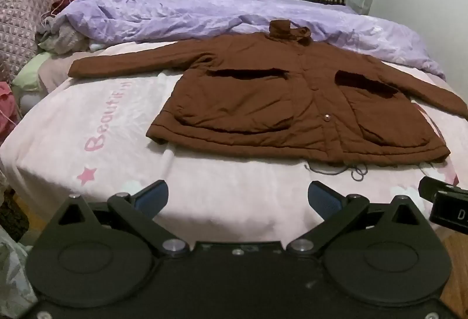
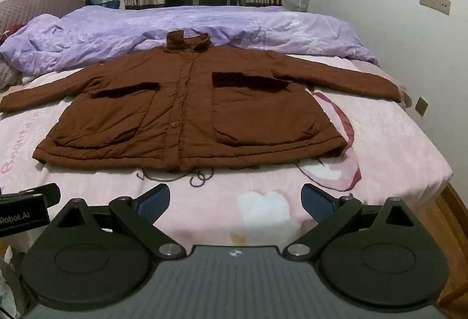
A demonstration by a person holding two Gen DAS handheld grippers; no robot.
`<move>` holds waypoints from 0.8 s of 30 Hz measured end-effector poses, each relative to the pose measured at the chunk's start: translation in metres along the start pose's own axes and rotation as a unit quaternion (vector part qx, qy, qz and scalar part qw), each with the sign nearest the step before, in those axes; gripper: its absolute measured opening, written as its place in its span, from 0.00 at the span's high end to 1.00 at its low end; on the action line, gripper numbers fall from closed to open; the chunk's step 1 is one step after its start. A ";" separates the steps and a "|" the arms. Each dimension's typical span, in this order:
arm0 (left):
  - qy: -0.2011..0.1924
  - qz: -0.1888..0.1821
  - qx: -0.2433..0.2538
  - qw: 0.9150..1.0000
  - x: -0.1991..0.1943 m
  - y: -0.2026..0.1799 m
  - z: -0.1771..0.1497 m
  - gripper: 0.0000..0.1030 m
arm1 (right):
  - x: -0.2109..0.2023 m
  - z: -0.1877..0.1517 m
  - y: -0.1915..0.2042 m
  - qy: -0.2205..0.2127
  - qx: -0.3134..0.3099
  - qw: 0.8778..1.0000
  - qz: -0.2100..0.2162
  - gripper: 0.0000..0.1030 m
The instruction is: Fold large clothes
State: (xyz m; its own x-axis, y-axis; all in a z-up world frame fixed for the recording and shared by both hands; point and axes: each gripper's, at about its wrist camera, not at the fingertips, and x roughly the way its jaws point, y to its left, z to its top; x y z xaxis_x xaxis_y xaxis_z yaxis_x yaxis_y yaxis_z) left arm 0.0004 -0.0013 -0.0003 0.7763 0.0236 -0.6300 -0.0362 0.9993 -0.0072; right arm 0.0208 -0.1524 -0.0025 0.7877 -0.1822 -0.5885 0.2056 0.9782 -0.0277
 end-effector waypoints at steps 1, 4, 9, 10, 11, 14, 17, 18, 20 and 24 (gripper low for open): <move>0.000 0.003 0.001 1.000 0.000 -0.001 0.000 0.00 | 0.000 0.000 0.000 0.002 0.000 1.000 0.001 0.00; 0.000 -0.015 -0.014 1.000 0.002 0.001 0.001 0.00 | 0.000 0.000 -0.001 -0.002 0.003 1.000 0.002 0.00; 0.000 -0.012 -0.010 1.000 0.006 0.001 0.000 0.00 | 0.000 -0.001 -0.001 -0.003 0.002 1.000 0.002 0.00; -0.001 -0.011 -0.009 1.000 0.006 0.000 -0.001 0.00 | 0.000 -0.001 -0.001 -0.003 0.002 1.000 0.002 0.00; -0.002 -0.011 -0.008 1.000 0.002 0.000 -0.001 0.00 | 0.000 -0.001 -0.001 -0.002 0.003 1.000 0.002 0.00; -0.001 -0.010 -0.007 1.000 0.000 0.001 -0.001 0.00 | 0.000 -0.001 -0.002 -0.003 0.003 1.000 0.002 0.00; -0.002 -0.008 -0.006 1.000 0.000 0.001 -0.001 0.00 | 0.000 -0.001 -0.002 -0.003 0.003 1.000 0.002 0.00; -0.002 -0.008 -0.007 1.000 0.000 0.002 0.000 0.00 | 0.000 -0.001 -0.002 -0.003 0.003 1.000 0.002 0.00; -0.002 -0.008 -0.009 1.000 0.000 0.003 0.000 0.00 | 0.000 -0.001 -0.002 -0.003 0.002 1.000 0.001 0.00; -0.003 -0.007 -0.008 1.000 -0.002 0.002 0.000 0.00 | 0.000 -0.001 -0.002 -0.002 0.003 1.000 0.002 0.00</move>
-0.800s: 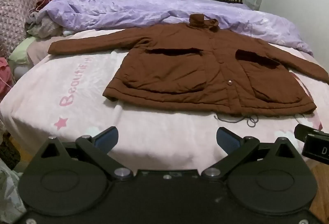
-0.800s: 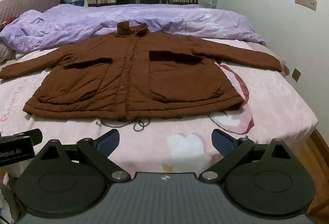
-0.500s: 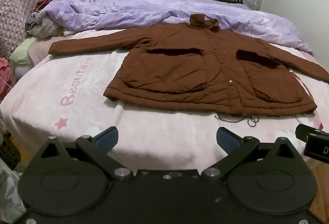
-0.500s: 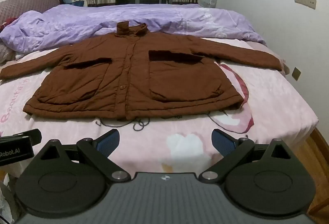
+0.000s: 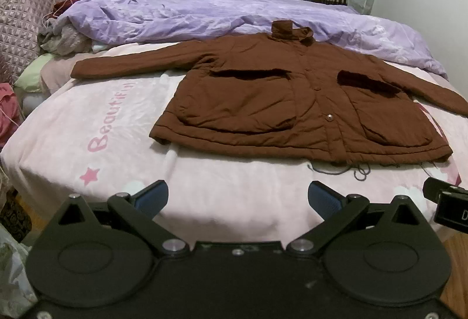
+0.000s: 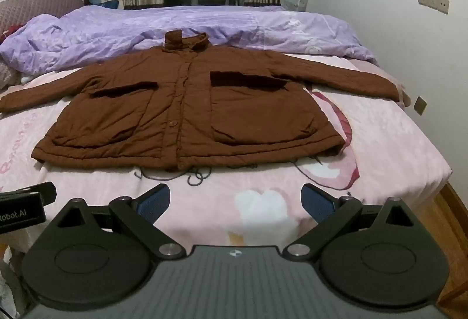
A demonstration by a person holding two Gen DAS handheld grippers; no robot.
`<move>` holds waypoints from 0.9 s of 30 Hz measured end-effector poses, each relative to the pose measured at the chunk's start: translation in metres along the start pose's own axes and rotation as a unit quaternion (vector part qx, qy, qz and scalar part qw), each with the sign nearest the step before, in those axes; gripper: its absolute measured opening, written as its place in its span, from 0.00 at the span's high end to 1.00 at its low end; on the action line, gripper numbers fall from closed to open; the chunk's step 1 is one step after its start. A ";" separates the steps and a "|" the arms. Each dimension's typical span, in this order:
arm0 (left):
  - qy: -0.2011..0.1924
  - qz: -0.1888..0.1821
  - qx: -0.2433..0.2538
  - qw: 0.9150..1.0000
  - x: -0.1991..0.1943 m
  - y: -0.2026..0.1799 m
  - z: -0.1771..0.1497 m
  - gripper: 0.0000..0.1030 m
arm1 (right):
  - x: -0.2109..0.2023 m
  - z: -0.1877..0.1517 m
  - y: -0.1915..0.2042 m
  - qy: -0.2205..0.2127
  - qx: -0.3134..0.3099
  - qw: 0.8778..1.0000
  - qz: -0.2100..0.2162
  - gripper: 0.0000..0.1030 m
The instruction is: Fold large clothes
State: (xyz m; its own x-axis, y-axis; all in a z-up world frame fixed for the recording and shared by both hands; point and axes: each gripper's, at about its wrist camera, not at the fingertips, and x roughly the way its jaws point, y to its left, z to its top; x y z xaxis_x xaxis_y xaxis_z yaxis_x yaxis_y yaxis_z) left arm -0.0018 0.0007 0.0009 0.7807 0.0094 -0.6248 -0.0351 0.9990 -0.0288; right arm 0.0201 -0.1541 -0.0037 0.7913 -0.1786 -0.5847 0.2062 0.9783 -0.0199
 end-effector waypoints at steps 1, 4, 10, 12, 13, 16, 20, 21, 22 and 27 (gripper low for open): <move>0.000 0.000 0.000 1.000 0.000 0.000 0.000 0.00 | 0.000 0.000 0.000 0.000 0.000 1.000 0.000 0.00; 0.000 0.000 0.000 1.000 0.000 0.000 0.000 0.00 | 0.000 0.000 0.000 0.000 0.000 1.000 0.000 0.00; 0.000 0.001 0.000 1.000 0.000 -0.001 0.000 0.00 | 0.000 0.000 0.001 0.000 -0.001 1.000 0.000 0.00; 0.000 0.001 0.000 1.000 0.000 -0.001 -0.001 0.00 | -0.001 0.000 0.001 -0.001 0.000 1.000 -0.001 0.00; 0.000 0.002 0.000 1.000 0.000 -0.001 -0.001 0.00 | -0.001 0.000 0.001 -0.001 -0.001 1.000 -0.001 0.00; 0.000 0.002 -0.001 1.000 0.000 -0.001 0.000 0.00 | 0.000 0.000 0.001 -0.002 -0.002 1.000 -0.001 0.00; 0.000 0.001 0.000 1.000 -0.001 -0.001 0.000 0.00 | -0.001 -0.001 0.002 -0.001 -0.001 1.000 -0.002 0.00; 0.000 0.001 0.000 1.000 -0.001 -0.001 0.000 0.00 | -0.001 -0.001 0.002 -0.002 -0.002 1.000 -0.001 0.00; 0.000 0.002 0.000 1.000 0.000 -0.002 0.000 0.00 | -0.001 -0.001 0.002 -0.002 -0.002 1.000 -0.002 0.00; 0.000 0.001 0.001 1.000 -0.001 -0.002 0.000 0.00 | 0.000 0.000 0.001 -0.002 -0.003 1.000 -0.001 0.00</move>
